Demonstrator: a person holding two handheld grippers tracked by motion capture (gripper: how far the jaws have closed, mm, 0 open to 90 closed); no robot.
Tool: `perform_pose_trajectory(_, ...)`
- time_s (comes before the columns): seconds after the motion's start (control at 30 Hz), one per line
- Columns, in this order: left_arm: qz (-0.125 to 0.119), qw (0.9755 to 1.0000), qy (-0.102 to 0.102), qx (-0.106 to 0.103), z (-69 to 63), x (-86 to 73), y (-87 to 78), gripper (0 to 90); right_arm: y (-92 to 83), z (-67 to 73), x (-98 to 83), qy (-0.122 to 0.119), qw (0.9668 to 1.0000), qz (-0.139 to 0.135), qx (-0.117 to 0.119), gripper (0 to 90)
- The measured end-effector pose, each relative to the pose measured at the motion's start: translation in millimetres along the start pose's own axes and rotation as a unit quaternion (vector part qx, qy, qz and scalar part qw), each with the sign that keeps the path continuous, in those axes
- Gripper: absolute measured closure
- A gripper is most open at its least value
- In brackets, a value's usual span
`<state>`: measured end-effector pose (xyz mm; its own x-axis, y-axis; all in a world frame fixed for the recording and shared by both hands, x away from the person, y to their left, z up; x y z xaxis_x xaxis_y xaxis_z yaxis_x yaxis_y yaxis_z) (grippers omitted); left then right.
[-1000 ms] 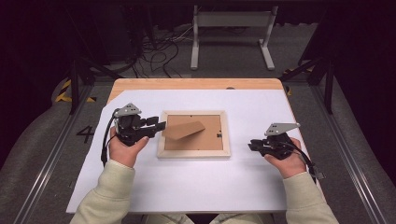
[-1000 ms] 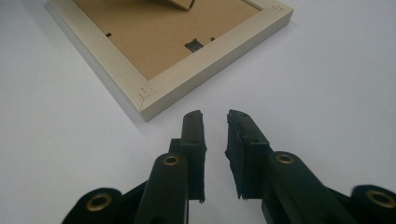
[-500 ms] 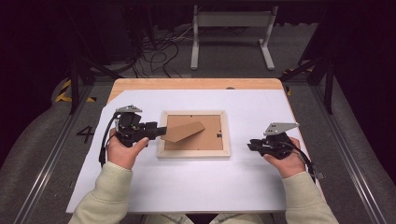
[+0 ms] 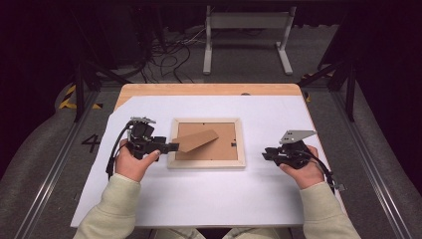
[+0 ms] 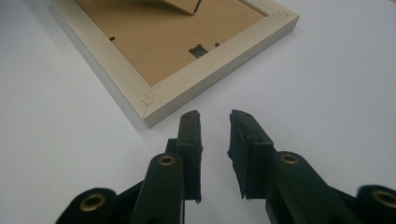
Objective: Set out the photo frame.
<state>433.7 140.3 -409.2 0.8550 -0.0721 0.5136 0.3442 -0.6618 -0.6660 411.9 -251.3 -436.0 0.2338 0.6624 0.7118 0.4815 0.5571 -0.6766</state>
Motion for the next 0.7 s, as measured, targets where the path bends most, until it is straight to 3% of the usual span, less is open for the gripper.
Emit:
perform_pose_trajectory(0.27,0.018,0.9992,-0.024,-0.027,6.4,1.6,13.8,28.7,0.0,0.4,-0.7,0.0,1.0,0.002,-0.001,73.7)
perform_pose_trajectory(0.7,0.049,0.9965,-0.021,-0.064,6.3,6.8,38.4,30.6,-5.8,1.0,-7.7,0.009,0.9999,0.005,-0.009,73.1)
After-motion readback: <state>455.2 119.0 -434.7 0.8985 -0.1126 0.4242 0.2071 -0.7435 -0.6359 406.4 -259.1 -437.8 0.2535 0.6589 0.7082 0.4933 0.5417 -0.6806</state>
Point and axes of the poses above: each handheld gripper's, and its own axes: y roughly forward along the jaws, x roughly out of its top, z roughly to its left, the point moved 5 cm from there along y, roughly forward along the jaws, and after that the axes turned 14 degrees about -y, right-handed, at the moved point
